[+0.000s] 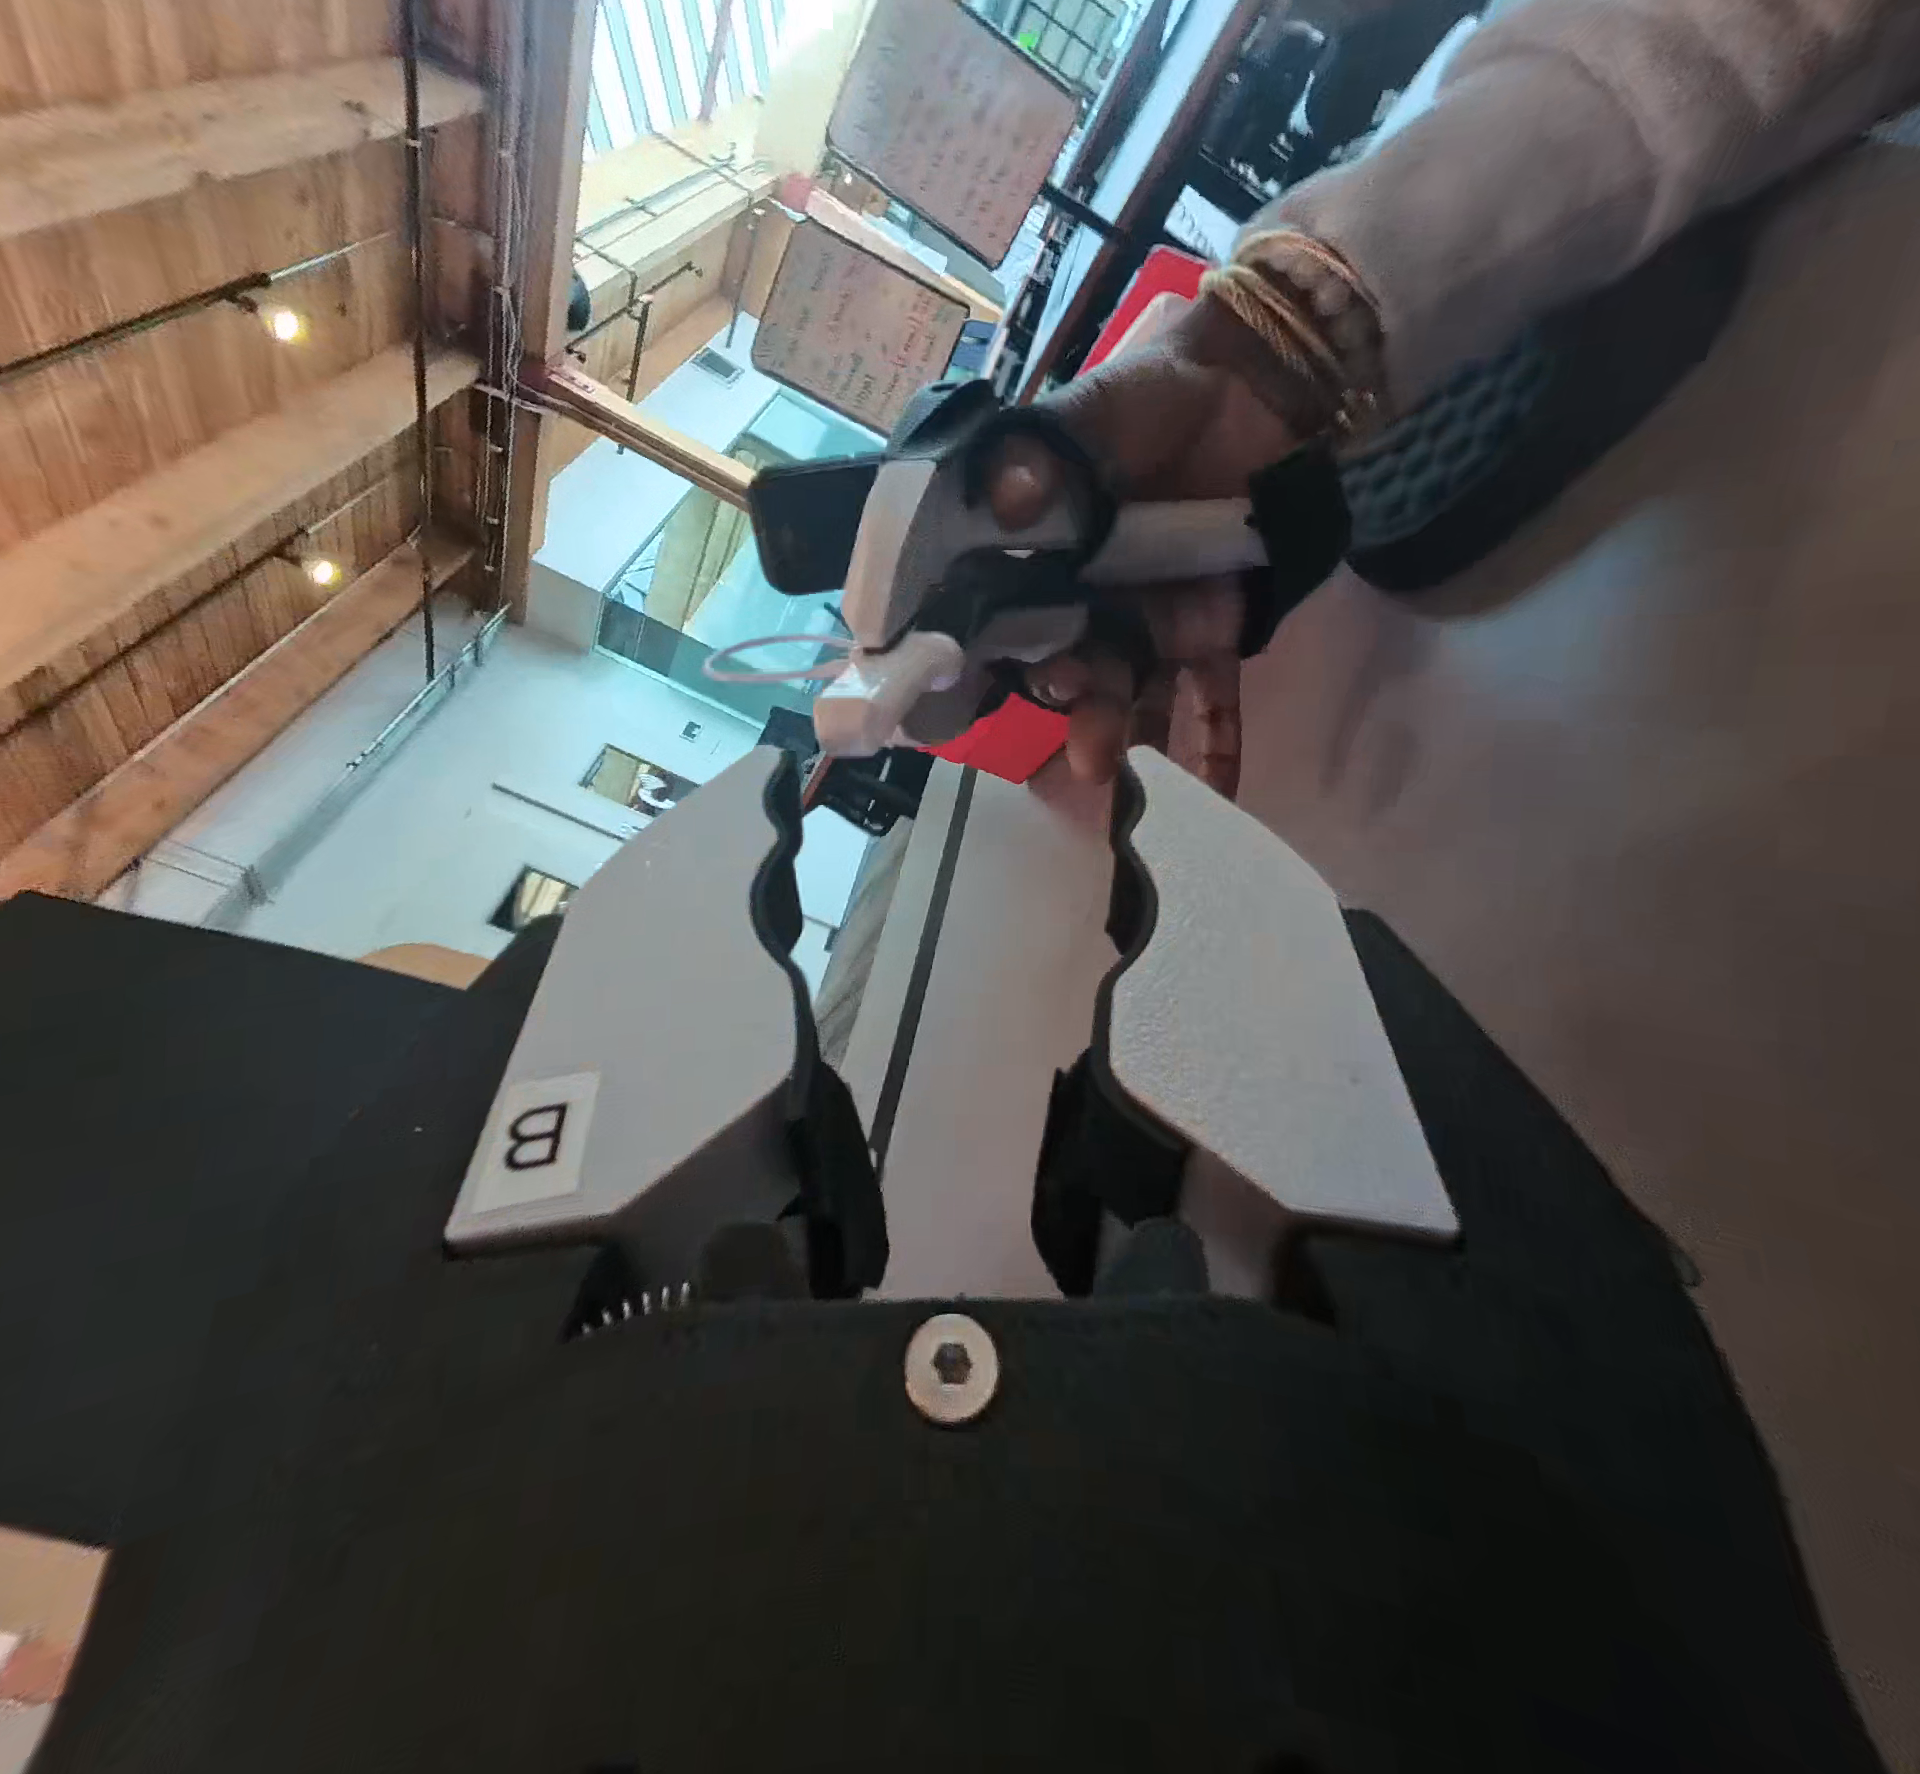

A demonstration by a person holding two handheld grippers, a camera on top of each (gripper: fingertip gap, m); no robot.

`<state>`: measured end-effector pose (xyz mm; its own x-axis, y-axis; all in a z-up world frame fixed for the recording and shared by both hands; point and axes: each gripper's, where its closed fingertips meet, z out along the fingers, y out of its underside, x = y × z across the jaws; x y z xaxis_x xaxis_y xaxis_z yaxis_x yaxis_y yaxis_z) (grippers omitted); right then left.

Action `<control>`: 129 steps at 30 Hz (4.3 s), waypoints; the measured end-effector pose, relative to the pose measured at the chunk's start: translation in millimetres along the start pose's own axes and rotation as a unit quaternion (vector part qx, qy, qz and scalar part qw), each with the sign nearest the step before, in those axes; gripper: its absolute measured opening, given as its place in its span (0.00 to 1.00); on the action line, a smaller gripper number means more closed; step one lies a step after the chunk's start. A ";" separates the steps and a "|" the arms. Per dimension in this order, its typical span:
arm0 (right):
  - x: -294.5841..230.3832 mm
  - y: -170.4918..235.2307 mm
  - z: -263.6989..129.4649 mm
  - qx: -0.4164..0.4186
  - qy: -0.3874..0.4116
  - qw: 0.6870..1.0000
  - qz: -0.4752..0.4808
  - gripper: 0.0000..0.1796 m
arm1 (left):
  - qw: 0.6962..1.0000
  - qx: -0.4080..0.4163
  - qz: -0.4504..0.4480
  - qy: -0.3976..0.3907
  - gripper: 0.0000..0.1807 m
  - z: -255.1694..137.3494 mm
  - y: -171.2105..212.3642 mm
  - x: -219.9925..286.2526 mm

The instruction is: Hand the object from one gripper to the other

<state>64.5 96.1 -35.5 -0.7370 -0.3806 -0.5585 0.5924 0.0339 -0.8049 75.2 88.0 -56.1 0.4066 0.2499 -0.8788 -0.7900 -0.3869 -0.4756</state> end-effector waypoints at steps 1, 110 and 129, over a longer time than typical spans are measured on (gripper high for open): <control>2.1 3.9 0.9 -0.012 0.006 1.000 0.004 0.07 | 1.000 -0.007 0.012 -0.002 0.30 1.1 1.6 0.9; 23.3 15.1 1.2 -0.035 0.033 0.998 0.049 0.07 | 0.994 0.016 -0.107 -0.004 0.32 -1.0 -0.5 -3.1; 9.7 27.4 17.7 -0.071 0.028 0.996 -0.052 0.18 | 0.983 0.001 -0.179 0.033 0.08 0.9 5.7 4.5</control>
<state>79.4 76.9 -59.5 -0.8115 -0.3363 -0.4778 0.4633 0.1280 -0.8769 72.2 87.8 -62.7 0.6875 0.3106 -0.6565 -0.5926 -0.2826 -0.7543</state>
